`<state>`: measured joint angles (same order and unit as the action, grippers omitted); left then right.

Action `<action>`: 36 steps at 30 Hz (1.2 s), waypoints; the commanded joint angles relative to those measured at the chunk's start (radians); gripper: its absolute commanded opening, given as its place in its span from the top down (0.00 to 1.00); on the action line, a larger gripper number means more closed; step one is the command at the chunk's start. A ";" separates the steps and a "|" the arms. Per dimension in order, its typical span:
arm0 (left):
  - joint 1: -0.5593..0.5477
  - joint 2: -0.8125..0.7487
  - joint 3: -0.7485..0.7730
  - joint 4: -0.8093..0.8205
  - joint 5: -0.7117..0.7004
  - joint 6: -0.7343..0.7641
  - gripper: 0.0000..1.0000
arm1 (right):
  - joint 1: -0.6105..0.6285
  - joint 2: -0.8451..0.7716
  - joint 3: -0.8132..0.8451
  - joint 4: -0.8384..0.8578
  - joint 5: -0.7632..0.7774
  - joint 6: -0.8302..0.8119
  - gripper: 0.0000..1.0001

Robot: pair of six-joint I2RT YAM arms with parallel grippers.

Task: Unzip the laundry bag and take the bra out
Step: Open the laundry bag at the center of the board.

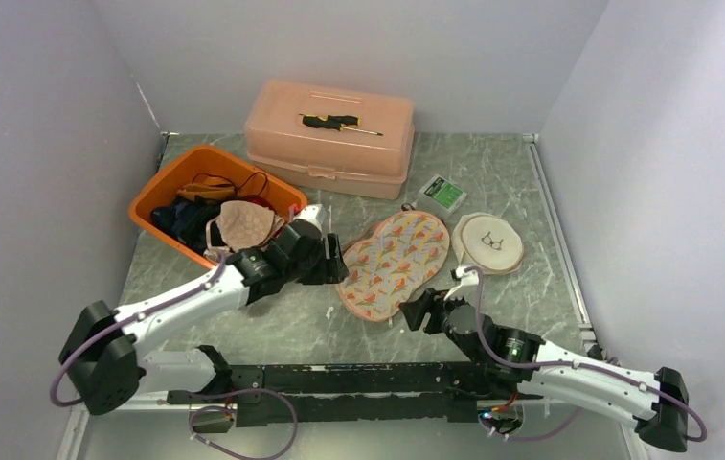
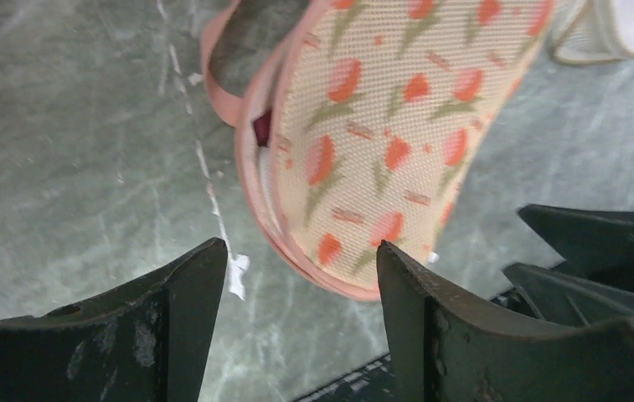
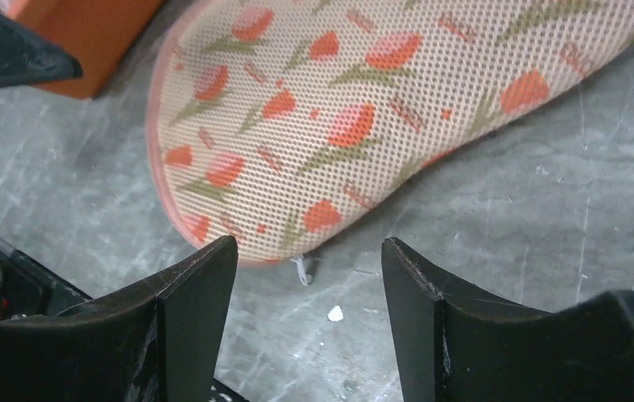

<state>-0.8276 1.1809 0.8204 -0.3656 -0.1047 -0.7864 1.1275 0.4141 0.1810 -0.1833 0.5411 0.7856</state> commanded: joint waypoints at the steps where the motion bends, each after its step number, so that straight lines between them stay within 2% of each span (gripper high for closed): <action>1: 0.047 0.102 0.061 0.048 0.013 0.132 0.29 | 0.000 -0.059 -0.028 0.124 -0.035 -0.010 0.34; 5: 0.087 0.185 0.073 0.065 0.038 0.122 0.29 | 0.001 -0.093 -0.021 0.053 -0.058 0.008 0.34; 10: 0.098 0.212 0.049 0.183 0.111 0.152 0.33 | 0.000 -0.146 -0.031 0.013 -0.069 0.030 0.35; 18: 0.098 0.273 0.061 0.216 0.187 0.182 0.47 | 0.000 -0.166 -0.012 0.004 -0.061 0.015 0.35; 24: 0.097 0.302 0.044 0.216 0.193 0.173 0.45 | 0.001 -0.159 0.047 -0.006 -0.050 -0.028 0.35; 25: 0.097 0.298 0.036 0.224 0.197 0.172 0.48 | 0.000 -0.157 0.059 -0.014 -0.044 -0.039 0.35; 28: 0.097 0.276 0.023 0.236 0.193 0.179 0.70 | 0.001 -0.147 0.101 -0.044 -0.012 -0.075 0.35; 35: 0.097 0.146 -0.029 0.256 0.174 0.207 0.97 | 0.000 -0.136 0.183 -0.104 0.058 -0.113 0.33; 36: 0.098 0.132 -0.029 0.247 0.169 0.215 0.97 | 0.000 -0.136 0.189 -0.113 0.066 -0.110 0.33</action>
<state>-0.7296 1.4002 0.7990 -0.1570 0.0711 -0.6083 1.1275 0.2729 0.3077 -0.2573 0.5449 0.7097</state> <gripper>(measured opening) 0.055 0.666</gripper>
